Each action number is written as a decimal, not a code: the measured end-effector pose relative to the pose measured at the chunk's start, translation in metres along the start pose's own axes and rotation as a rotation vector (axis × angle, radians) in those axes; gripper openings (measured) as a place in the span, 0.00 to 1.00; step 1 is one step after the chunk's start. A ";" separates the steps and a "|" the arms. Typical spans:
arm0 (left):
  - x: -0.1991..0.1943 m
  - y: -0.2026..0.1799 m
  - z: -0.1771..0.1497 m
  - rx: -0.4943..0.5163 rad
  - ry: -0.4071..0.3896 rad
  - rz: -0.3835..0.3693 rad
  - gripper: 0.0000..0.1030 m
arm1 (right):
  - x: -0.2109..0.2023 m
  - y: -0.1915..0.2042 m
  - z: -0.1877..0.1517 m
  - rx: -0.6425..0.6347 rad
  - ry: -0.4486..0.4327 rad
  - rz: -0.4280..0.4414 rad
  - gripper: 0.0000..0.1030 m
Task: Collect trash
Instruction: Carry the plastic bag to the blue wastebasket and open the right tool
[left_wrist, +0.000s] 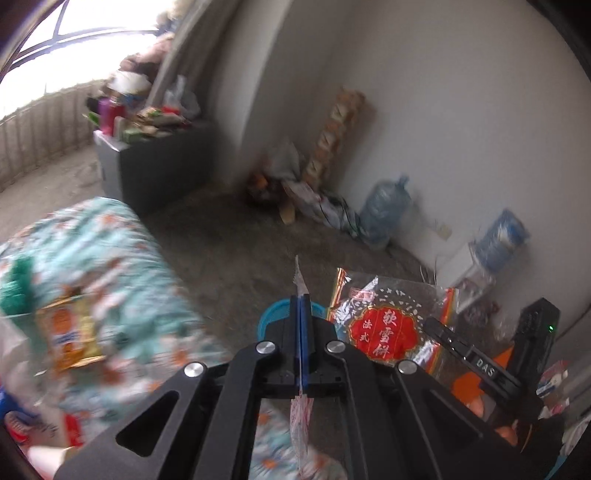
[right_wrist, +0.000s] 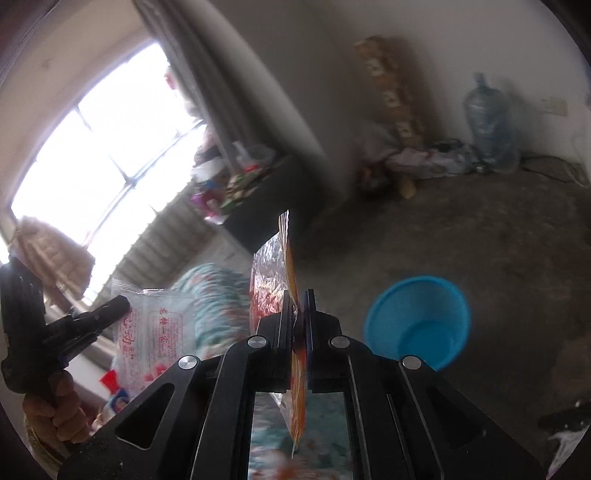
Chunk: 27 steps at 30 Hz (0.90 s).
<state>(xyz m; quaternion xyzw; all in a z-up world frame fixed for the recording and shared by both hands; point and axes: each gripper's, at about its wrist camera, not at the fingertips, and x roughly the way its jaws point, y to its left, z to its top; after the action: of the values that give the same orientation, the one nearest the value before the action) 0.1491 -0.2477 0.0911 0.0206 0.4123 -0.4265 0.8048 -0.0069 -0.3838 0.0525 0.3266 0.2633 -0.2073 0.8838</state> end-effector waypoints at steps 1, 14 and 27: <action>0.027 -0.012 0.002 0.013 0.033 0.000 0.00 | 0.006 -0.014 -0.001 0.029 0.000 -0.048 0.04; 0.283 -0.071 -0.009 0.091 0.305 0.026 0.01 | 0.167 -0.138 -0.015 0.258 0.140 -0.306 0.08; 0.331 -0.064 -0.026 0.120 0.347 0.070 0.46 | 0.199 -0.213 -0.041 0.387 0.224 -0.344 0.57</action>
<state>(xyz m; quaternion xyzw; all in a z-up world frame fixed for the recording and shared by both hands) 0.1857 -0.4999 -0.1317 0.1561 0.5180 -0.4120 0.7332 0.0193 -0.5437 -0.1936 0.4606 0.3662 -0.3632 0.7224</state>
